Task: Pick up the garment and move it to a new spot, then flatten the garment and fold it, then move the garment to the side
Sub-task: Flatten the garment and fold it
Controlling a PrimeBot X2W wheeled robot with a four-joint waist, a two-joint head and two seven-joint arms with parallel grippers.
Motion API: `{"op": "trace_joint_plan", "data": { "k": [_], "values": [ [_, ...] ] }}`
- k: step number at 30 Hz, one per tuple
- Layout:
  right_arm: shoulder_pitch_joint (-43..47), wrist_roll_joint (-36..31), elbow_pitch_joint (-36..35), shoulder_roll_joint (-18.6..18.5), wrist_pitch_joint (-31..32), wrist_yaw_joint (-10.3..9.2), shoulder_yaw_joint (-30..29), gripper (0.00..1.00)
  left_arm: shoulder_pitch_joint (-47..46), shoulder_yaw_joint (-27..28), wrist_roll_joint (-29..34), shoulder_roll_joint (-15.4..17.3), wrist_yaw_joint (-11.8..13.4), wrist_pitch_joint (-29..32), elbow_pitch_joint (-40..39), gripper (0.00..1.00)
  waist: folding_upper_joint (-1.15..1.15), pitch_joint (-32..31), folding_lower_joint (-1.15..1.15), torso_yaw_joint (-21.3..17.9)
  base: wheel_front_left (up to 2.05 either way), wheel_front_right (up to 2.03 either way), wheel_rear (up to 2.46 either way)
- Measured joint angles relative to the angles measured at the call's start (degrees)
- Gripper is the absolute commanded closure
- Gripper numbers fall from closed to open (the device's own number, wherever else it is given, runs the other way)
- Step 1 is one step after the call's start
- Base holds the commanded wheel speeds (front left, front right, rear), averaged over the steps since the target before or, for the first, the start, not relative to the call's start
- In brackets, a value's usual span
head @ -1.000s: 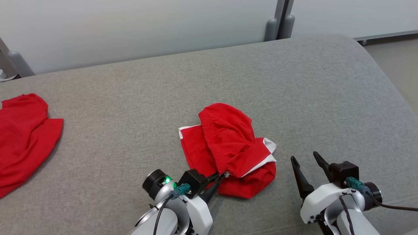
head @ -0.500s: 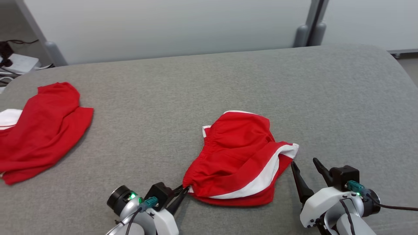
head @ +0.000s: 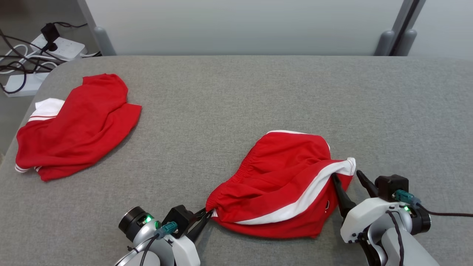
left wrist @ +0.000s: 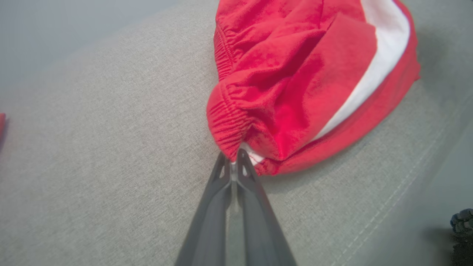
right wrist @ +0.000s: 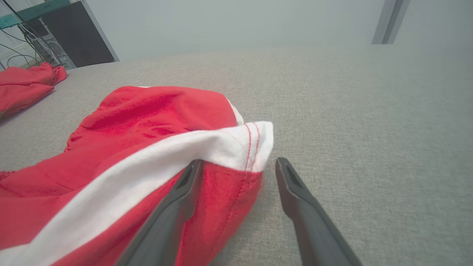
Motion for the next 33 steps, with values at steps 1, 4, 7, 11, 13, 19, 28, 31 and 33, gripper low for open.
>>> {"op": "trace_joint_plan", "data": {
  "k": [1, 4, 7, 11, 13, 19, 28, 31, 33],
  "values": [
    [-0.5, 0.3, 0.5, 0.0, 0.0, 0.00, 0.0, 0.00, 0.0, -0.1, 0.0, 0.0, 0.1, 0.0, -0.1, 1.00, 0.00, 0.1, 0.00, 0.3, 0.00, 0.00, 0.00],
    [-0.9, 2.1, 1.0, -0.1, 0.0, 0.00, 0.5, 0.00, 0.0, -0.1, 0.0, 0.0, 0.2, 0.4, -0.3, 1.00, 0.00, 0.3, 0.00, 1.1, 0.00, 0.00, 0.00],
    [-1.1, 3.4, 1.2, -0.2, 0.0, 0.00, 1.0, 0.00, 0.0, -0.2, 0.0, 0.1, 0.6, 0.4, -0.6, 1.00, 0.00, 0.4, 0.00, 1.7, 0.00, 0.00, 0.00],
    [-2.2, 9.1, 1.3, -0.8, 0.0, 0.00, 2.2, 0.00, 0.0, -0.3, -0.5, 0.2, 0.7, 0.4, -1.1, 1.00, 0.00, 0.4, 0.00, 2.6, 0.00, 0.00, 0.00],
    [-2.2, 12.0, 1.1, -1.0, 0.0, 0.00, 2.7, 0.00, 0.0, -0.3, -0.5, 0.3, 0.7, 0.3, -1.2, 1.00, 0.00, 0.5, 0.00, 2.8, 0.00, 0.00, 0.00],
    [-2.4, 21.6, 0.4, -2.9, 0.1, 0.00, 6.4, 0.00, 0.0, -0.5, -0.9, 0.3, 0.8, 0.3, -1.2, 1.00, 0.00, 1.0, 0.00, 3.2, 0.00, 0.00, 0.00],
    [-4.8, 31.0, -1.8, -5.7, 0.1, 0.00, 14.1, 1.00, -0.1, -1.1, -1.0, 0.2, 0.8, 0.2, -1.1, 1.00, 0.00, 2.2, 0.00, 4.2, 0.00, 0.00, 0.00],
    [-5.1, 31.3, -1.6, -6.5, 0.1, 0.00, 15.7, 1.00, -0.1, -1.2, -1.1, 0.2, 0.8, 0.1, -0.9, 1.00, 0.00, 2.2, 0.00, 4.3, 0.00, 0.00, 0.00],
    [-5.6, 32.2, -1.8, -7.1, 0.1, 0.00, 16.2, 1.00, -0.1, -1.1, -1.6, 0.1, 0.7, -0.3, -0.8, 1.00, 0.00, 2.1, 0.00, 4.3, 0.00, 0.00, 0.00]
  ]
}}
